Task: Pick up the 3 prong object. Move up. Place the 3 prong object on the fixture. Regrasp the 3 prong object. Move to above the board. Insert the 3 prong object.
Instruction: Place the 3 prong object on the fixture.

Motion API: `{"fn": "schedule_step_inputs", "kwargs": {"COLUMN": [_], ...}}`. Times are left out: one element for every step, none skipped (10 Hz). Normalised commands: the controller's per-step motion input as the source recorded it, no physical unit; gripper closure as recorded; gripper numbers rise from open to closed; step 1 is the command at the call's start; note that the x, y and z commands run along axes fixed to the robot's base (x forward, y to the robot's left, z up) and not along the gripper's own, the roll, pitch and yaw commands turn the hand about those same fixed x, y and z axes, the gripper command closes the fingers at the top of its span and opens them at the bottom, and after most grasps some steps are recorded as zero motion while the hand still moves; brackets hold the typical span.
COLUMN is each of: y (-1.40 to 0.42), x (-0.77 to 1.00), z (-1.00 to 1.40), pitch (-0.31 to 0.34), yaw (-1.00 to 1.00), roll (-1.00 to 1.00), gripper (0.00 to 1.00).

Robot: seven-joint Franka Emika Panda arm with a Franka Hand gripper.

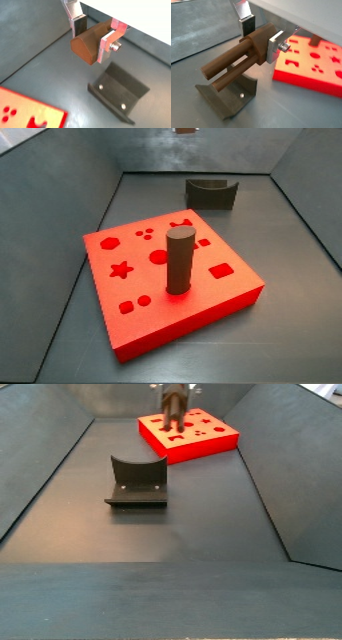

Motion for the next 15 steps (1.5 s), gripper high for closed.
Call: {"fn": "schedule_step_inputs", "kwargs": {"y": [0.04,0.05,0.05,0.05,0.04,0.04,0.04,0.05,0.04,0.13,0.13,0.14,0.14,0.14,0.14], "x": [1.00,1.00,0.85,0.77,0.61,0.53,0.34,0.23,0.12,0.11,0.11,0.13,0.14,0.15,0.16], "z": [-0.08,-0.07,-0.04,-0.03,-0.02,-0.02,-0.01,-0.01,-0.01,-1.00,-1.00,-1.00,-1.00,-1.00,-1.00], "pitch": [0.136,0.145,0.158,0.167,0.182,0.183,0.143,0.117,0.096,0.176,0.153,0.171,0.165,0.119,0.090], "yaw": [0.06,0.05,0.01,0.00,-0.04,-0.07,-0.11,-0.13,-0.13,-0.10,-0.11,-0.16,-0.17,-0.18,-0.19], "roll": [-1.00,-1.00,-1.00,-1.00,-1.00,-0.95,-0.67,-0.50,-0.33,-1.00,-1.00,-1.00,-0.85,-0.62,-0.51], "gripper": [1.00,1.00,1.00,1.00,1.00,1.00,1.00,1.00,1.00,1.00,1.00,1.00,1.00,1.00,1.00]}}
